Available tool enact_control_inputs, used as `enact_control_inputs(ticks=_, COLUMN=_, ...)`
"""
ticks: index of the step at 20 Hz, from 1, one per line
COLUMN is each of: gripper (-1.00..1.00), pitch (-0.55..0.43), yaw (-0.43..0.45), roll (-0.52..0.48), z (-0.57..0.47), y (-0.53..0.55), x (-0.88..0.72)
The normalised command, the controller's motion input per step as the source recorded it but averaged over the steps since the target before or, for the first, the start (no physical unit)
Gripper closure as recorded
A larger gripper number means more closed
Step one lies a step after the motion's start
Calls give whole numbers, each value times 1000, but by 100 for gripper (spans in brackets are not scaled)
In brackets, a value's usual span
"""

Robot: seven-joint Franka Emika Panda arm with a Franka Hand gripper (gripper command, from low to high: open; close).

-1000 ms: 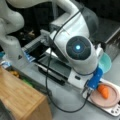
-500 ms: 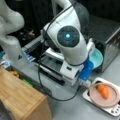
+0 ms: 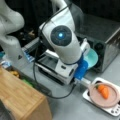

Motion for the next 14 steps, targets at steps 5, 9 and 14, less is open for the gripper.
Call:
enact_control_inputs(ticks=5, gripper=100, pitch=-322, yaw=-170, roll=59, z=-196, y=-2, x=-692)
enact_control_inputs(ticks=9, gripper=100, pitch=-342, yaw=-196, roll=54, z=-150, y=42, x=-633)
enact_control_inputs(ticks=14, gripper=100, pitch=-323, yaw=-179, roll=66, z=-109, y=95, x=-502)
